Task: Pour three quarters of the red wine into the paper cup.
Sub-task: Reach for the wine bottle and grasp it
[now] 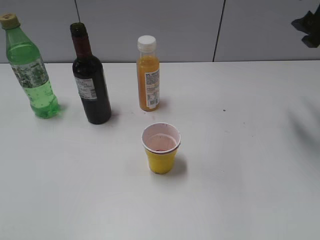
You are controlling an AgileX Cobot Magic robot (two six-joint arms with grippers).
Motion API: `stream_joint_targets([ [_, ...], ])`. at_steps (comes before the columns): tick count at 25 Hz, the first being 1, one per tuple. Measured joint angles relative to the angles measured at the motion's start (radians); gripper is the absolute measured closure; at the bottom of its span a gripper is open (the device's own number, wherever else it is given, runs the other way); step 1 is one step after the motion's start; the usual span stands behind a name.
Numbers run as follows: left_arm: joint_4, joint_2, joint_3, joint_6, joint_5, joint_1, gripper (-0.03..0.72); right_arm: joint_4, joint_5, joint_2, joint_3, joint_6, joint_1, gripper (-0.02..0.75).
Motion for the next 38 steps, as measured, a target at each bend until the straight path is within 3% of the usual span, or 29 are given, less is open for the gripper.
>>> stream_joint_targets([
  [7,0.000,0.000,0.000,0.000,0.000,0.000,0.263,0.136,0.320,-0.198,0.000,-0.081,0.000,0.160],
  [13,0.000,0.000,0.000,0.000,0.000,0.000,0.263,0.424,0.512,-0.431,0.000,-0.001,0.000,0.165],
  [17,0.000,0.000,0.000,0.000,0.000,0.000,0.263,0.539,0.613,-0.597,0.000,0.078,0.000,0.185],
  [22,0.000,0.000,0.000,0.000,0.000,0.000,0.263,0.560,0.655,-0.798,0.056,0.097,0.000,0.197],
  [29,0.000,0.000,0.000,0.000,0.000,0.000,0.263,0.505,0.675,-1.127,0.324,0.166,-0.007,0.197],
  [38,-0.001,0.000,0.000,0.000,0.000,0.000,0.263,0.485,0.934,-1.376,0.557,0.206,-0.098,0.196],
])
